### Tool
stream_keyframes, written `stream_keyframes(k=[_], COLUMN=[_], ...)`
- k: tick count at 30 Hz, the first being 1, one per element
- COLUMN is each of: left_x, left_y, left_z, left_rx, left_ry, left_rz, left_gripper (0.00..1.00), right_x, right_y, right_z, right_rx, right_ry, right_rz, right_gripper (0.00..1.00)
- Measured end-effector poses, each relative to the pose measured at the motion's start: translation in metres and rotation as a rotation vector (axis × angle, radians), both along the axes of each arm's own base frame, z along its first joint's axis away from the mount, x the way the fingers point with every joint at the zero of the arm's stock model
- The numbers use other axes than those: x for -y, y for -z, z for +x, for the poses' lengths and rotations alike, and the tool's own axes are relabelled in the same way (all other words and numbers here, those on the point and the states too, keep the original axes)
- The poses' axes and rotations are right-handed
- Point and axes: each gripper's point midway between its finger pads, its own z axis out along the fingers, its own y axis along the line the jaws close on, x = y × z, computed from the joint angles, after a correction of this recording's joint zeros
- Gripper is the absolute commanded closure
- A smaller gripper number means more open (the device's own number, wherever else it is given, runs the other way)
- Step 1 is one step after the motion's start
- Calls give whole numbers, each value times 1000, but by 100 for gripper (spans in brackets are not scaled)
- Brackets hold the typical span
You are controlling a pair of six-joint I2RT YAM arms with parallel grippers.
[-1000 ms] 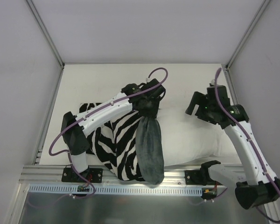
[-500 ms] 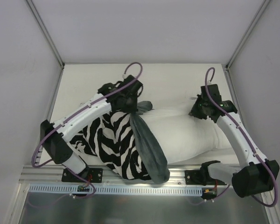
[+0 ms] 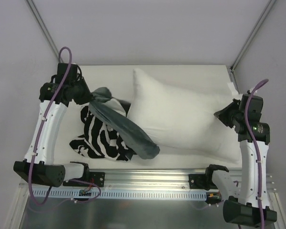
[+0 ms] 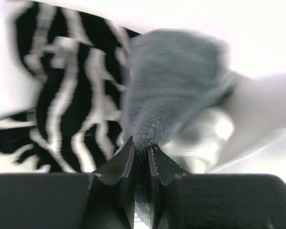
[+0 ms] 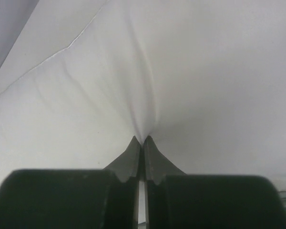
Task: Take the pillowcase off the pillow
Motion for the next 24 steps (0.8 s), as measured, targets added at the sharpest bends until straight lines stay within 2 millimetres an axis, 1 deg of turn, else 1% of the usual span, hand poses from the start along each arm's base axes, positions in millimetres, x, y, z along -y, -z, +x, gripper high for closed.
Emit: stream_keyframes(k=[2, 3, 4, 5, 8, 11, 12, 13, 14, 15, 16, 17, 18, 19, 21, 22, 23, 24], left_x=[-26, -41, -51, -56, -59, -58, -58, -58, -57, -56, -54, -52, -48, -42, -27, -18, -7, 2], left_y=[-1, -5, -9, -12, -15, -8, -5, -3, -1, 2, 3, 5, 6, 6, 6, 6, 7, 11], left_z=[3, 9, 14, 19, 29, 34, 36, 38, 41, 43, 45, 46, 46, 45, 43, 40, 36, 30], left_rx=[-11, -7, 0, 7, 11, -14, -24, -30, -37, -44, -47, -50, -53, -52, -44, -38, -32, -31], left_ry=[-69, -112, -141, -154, -157, -150, -146, -141, -130, -110, -92, -71, -58, -38, 15, 46, 81, 112], left_rz=[33, 51, 66, 72, 74, 78, 82, 85, 87, 92, 89, 92, 93, 99, 116, 132, 145, 158], left_gripper=[100, 100, 100, 100, 100, 100, 96, 85, 65, 38, 14, 6, 1, 1, 1, 1, 1, 1], right_x=[19, 28, 37, 44, 53, 60, 61, 61, 60, 58, 55, 51, 47, 44, 35, 30, 25, 18], right_y=[3, 5, 7, 10, 17, 17, 18, 19, 19, 19, 18, 15, 11, 8, -1, -6, -11, -14], right_z=[-3, -4, -5, -7, -11, -13, -13, -12, -11, -9, -7, -3, 0, 2, 5, 6, 7, 6], right_rx=[-16, -25, -34, -47, -75, -80, -84, -87, -92, -93, -89, -78, -63, -50, -21, -6, 7, 16], right_ry=[75, 111, 146, 174, 207, 228, 229, 227, 219, 206, 187, 168, 142, 122, 70, 45, 14, -24], right_rz=[-29, -48, -65, -79, -111, -137, -139, -139, -136, -126, -115, -102, -95, -91, -87, -87, -93, -107], right_gripper=[99, 99, 99, 99, 99, 99, 99, 80, 60, 42, 22, 15, 9, 3, 0, 1, 3, 4])
